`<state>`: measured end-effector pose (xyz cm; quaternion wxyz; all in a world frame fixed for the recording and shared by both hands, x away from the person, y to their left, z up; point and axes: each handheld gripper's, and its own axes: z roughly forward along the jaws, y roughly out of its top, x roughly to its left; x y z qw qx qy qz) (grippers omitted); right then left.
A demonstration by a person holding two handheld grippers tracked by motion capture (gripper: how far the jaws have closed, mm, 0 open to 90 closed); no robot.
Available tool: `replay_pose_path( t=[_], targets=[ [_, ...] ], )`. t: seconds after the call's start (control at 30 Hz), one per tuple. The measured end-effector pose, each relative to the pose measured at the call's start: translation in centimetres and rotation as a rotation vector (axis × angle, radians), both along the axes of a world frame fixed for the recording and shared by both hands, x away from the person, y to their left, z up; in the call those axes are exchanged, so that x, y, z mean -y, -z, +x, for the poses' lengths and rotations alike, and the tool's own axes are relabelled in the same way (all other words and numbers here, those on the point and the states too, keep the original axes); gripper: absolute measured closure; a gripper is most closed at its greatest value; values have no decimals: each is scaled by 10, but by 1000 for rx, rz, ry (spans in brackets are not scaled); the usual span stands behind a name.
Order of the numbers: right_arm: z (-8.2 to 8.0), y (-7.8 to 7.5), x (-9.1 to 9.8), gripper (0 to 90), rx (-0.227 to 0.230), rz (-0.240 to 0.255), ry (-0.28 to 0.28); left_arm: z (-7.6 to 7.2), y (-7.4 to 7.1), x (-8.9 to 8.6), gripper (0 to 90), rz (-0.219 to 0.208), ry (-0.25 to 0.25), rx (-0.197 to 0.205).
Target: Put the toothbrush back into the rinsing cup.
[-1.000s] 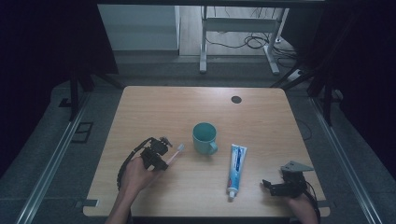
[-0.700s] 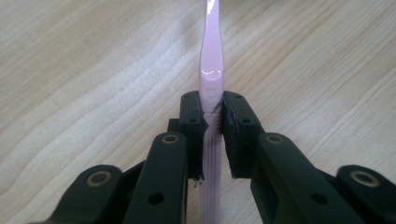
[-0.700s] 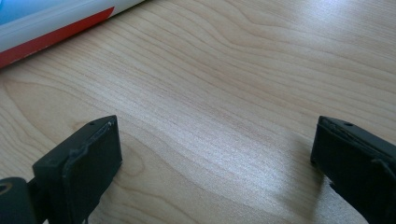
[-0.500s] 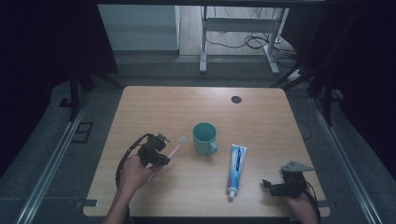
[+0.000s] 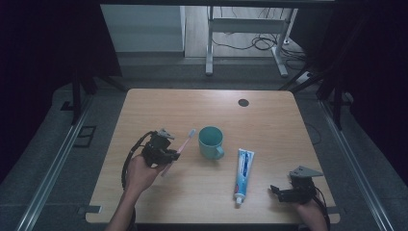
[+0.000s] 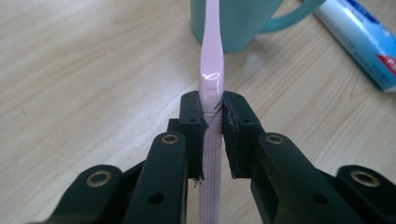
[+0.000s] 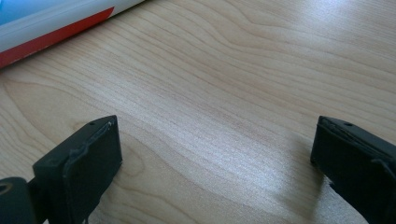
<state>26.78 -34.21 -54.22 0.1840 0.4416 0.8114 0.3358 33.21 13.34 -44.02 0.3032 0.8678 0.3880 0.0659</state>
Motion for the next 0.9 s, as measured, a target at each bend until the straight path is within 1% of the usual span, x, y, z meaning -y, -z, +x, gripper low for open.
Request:
replay_pose_path(
  t=[0.03,0.07,0.17,0.33,0.5,0.67,0.9],
  targets=[
    [0,0,0,16,0,0,0,1,-1,0,786,-8,2,9],
    [0,0,0,16,0,0,0,1,-2,1,786,-25,-5,17],
    [0,0,0,16,0,0,0,3,-6,3,786,-52,-5,40],
    [0,0,0,16,-3,1,1,7,-12,6,786,-101,-16,70],
    [0,0,0,16,-1,0,0,11,-18,12,786,-128,-8,99],
    [0,0,0,16,0,0,0,15,-24,20,786,-150,-14,133],
    [0,0,0,16,0,1,0,23,-29,30,786,-183,-9,151]
  ],
)
